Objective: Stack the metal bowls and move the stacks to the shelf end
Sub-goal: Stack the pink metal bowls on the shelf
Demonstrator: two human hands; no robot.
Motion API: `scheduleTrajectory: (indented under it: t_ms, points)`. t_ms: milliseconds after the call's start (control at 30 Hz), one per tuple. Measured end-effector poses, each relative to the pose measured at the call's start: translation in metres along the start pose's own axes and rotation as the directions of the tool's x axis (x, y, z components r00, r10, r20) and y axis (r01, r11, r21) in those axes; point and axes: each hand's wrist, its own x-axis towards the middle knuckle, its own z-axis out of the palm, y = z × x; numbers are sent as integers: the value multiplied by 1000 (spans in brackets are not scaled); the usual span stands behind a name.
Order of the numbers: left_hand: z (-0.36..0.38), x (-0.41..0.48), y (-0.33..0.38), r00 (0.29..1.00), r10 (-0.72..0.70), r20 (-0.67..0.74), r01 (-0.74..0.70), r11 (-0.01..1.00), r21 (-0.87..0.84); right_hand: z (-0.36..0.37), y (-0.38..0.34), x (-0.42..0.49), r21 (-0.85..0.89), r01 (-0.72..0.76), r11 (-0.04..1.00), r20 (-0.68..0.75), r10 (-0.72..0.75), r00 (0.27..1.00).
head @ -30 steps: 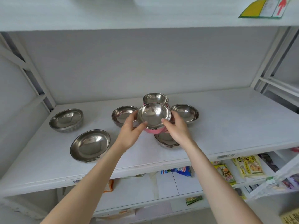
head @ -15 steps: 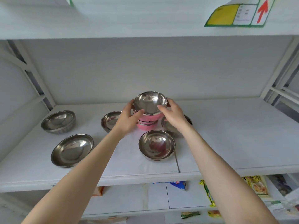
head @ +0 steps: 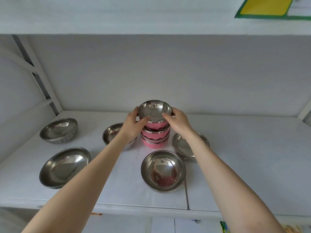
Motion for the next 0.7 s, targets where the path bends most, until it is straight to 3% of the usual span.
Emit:
scheduleTrajectory:
  t_ms: [367, 600, 700]
  points:
    - [9, -3, -12, 998, -67, 8, 63, 965, 256, 3, 16, 7, -80, -18, 997, 38, 21, 999]
    - [6, -7, -10, 996, -69, 49, 50, 948, 314, 5, 14, 2, -98, -22, 995, 60, 28, 998]
    - [1, -14, -12, 998, -40, 45, 20, 923, 385, 4, 15, -6, -185, -1, 983, 49, 10, 999]
